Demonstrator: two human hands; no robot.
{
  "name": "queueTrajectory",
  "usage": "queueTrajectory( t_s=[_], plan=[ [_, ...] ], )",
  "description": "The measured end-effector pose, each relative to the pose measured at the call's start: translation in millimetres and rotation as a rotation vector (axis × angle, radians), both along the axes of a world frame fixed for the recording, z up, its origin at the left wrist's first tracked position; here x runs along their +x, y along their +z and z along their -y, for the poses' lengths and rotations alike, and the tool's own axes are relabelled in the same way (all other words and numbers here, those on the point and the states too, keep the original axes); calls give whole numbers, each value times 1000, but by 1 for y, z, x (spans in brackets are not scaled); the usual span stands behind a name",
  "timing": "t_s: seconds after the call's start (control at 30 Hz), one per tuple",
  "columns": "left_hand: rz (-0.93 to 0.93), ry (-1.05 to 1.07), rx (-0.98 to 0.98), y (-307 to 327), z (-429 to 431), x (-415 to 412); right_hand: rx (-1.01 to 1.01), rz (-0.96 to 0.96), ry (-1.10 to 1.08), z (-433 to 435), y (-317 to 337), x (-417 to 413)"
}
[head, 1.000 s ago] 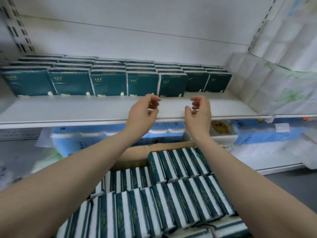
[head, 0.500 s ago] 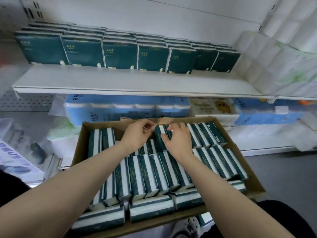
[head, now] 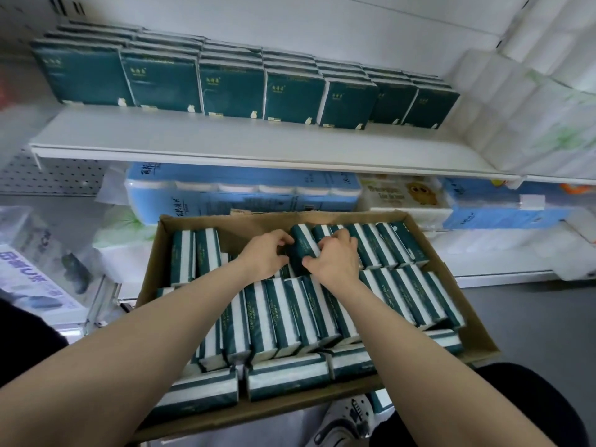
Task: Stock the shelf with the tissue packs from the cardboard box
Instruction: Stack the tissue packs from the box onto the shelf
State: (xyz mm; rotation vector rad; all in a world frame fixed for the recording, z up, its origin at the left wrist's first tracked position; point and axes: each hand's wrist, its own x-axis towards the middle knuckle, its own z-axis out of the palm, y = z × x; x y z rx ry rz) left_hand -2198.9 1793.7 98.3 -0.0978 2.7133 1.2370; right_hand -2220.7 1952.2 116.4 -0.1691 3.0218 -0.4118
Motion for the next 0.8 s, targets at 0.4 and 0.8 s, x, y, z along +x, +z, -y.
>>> queueTrajectory(
  t_s=[0.4,0.8],
  plan=[
    [-145,95,155,46,10,2,-766,117,-59,-6,60,-12],
    [-275,211,374,97,-12,-27,-1014,-112,-107,-47,78,-31]
  ],
)
